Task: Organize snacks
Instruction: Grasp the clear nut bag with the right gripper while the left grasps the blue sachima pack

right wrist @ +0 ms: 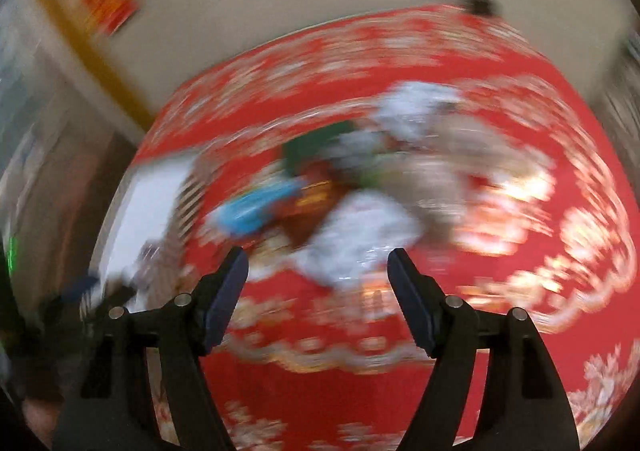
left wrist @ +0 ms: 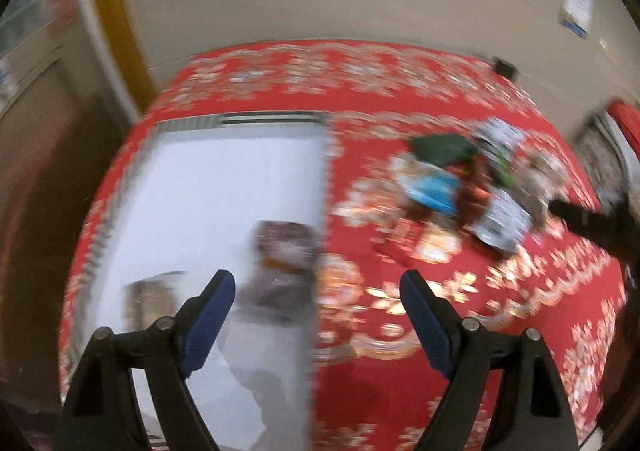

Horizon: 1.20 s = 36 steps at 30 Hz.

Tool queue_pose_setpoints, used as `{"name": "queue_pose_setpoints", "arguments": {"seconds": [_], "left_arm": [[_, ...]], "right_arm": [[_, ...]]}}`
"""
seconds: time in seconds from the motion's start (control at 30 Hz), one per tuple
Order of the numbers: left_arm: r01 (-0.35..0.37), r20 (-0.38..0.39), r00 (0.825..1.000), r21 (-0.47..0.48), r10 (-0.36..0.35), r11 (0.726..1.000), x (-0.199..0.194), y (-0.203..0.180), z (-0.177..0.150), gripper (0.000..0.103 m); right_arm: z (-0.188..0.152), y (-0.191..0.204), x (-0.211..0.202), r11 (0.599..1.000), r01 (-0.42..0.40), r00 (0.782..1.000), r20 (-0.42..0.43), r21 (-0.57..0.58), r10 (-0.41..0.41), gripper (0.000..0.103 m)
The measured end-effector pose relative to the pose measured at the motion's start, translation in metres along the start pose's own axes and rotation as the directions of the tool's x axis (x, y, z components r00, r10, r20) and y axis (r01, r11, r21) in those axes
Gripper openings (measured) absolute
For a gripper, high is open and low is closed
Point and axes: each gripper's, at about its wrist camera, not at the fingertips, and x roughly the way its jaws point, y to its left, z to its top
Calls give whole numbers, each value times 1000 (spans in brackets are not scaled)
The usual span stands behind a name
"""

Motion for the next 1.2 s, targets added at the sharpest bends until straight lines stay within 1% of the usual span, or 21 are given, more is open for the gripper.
{"name": "queue_pose_setpoints", "arguments": {"seconds": [0.1,0.17,0.2,0.27,0.3,0.4,0.47,0.57,0.6,0.63,0.67,0.7,0.77,0.8,0.9,1.03,1.1,1.13,1.17,1.2], "left_arm": [[43,-30,999,59,-41,997,5,-24,1,86],[58,-43,998,86,-55,995,8,-33,1,86],[60,-47,997,96,-56,994,9,-36,2,86],[62,-52,997,102,-57,993,10,-38,4,86],[61,-58,997,98,-56,993,12,-38,7,86],[59,-63,997,80,-54,995,17,-33,16,86],[55,-59,997,75,-51,996,21,-31,25,86],[74,-56,996,73,-70,995,31,-30,42,86],[93,-60,994,70,-88,993,35,-31,49,86],[115,-67,992,71,-110,991,40,-32,54,86],[136,-76,989,72,-130,988,45,-34,61,86],[147,-83,987,75,-141,986,50,-36,67,86],[170,-114,981,113,-157,979,64,-46,76,86],[165,-120,982,133,-149,977,70,-51,79,86],[160,-160,978,185,-131,970,90,-63,81,86],[149,-194,975,221,-107,964,106,-72,80,86],[142,-190,977,236,-97,961,109,-75,78,82],[139,-188,978,240,-95,961,110,-77,78,72],[144,-195,976,240,-98,960,112,-78,77,54],[158,-206,972,237,-109,959,112,-78,77,46]], "right_arm": [[10,-43,-1,987,6,1000,13,158,-8,73],[18,-61,1,977,-5,1000,13,215,2,73],[20,-65,4,974,-8,1000,5,225,7,73],[27,-69,16,970,-39,999,-16,239,44,73],[29,-72,22,966,-45,999,-19,255,51,73],[33,-77,46,948,-46,996,-63,314,69,73],[38,-75,53,947,-40,996,-61,317,62,73],[47,-75,65,945,-15,997,-73,326,41,72],[50,-76,66,945,-11,997,-66,327,34,66],[53,-76,68,945,4,997,-70,327,19,57],[55,-77,70,945,10,997,-78,326,16,42],[57,-78,71,948,16,996,-85,317,11,37],[57,-79,65,959,38,997,-79,282,-16,33],[55,-79,59,963,50,997,-78,264,-30,33],[43,-81,44,973,42,997,-79,229,-24,32],[20,-84,20,982,40,997,-73,183,-27,32],[7,-87,10,984,42,997,-71,175,-30,32],[1,-89,6,984,36,997,-72,173,-24,32],[-4,-89,3,985,40,997,-72,169,-28,32],[-9,-89,0,986,48,997,-71,163,-36,32]]}}
